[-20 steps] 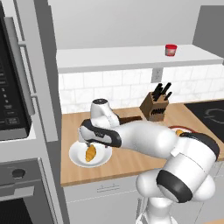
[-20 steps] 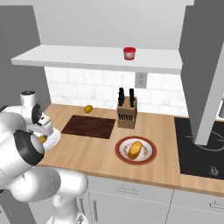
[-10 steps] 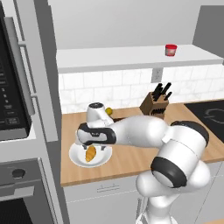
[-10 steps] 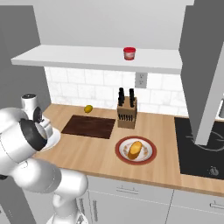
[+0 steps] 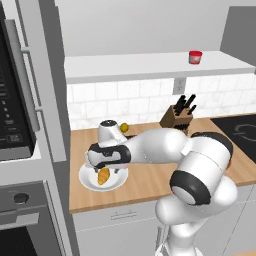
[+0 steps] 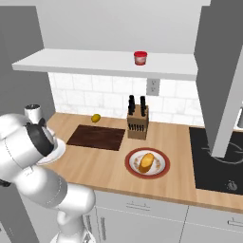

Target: From the different types of pastries on the counter, select a croissant and place it on the cutting board. Then retrieve a jar of jam from the cabinet and place it alongside the croissant on the cutting board.

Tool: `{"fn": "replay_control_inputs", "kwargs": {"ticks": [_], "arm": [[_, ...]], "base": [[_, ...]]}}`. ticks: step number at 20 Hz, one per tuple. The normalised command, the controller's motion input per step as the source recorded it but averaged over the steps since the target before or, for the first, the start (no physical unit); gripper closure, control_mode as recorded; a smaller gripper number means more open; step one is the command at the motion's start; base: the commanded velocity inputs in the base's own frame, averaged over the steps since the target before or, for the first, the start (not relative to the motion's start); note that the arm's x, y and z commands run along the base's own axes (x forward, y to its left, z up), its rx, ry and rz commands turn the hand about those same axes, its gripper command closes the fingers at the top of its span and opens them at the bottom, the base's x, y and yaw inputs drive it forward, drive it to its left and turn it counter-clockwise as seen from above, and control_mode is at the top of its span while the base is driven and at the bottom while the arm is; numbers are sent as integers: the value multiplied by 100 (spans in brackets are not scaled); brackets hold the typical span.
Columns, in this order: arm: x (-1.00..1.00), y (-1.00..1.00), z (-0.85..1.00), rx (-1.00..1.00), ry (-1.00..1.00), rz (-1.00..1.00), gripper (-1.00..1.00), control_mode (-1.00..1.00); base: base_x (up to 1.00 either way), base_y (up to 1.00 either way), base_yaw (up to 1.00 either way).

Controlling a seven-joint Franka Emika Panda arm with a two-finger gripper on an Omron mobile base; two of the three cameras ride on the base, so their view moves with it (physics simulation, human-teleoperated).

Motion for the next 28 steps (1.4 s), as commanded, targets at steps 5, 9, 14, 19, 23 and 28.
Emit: {"fn": "replay_control_inputs", "kwargs": {"ticks": [5,9,14,19,23,28], "arm": [[0,5,-13,0,0,0,-100,-100],[3,1,-16,0,-1,0,-100,-100],[7,7,-28,0,-2,0,-100,-100],[20,36,-30,0,-6,0,100,-100],[15,17,-5,0,3,0,100,-100],[8,-9,8,1,-8,0,100,-100]], "base": [[0,0,0],[0,0,0],[0,0,0],[0,0,0],[0,0,0],[0,0,0]]}}
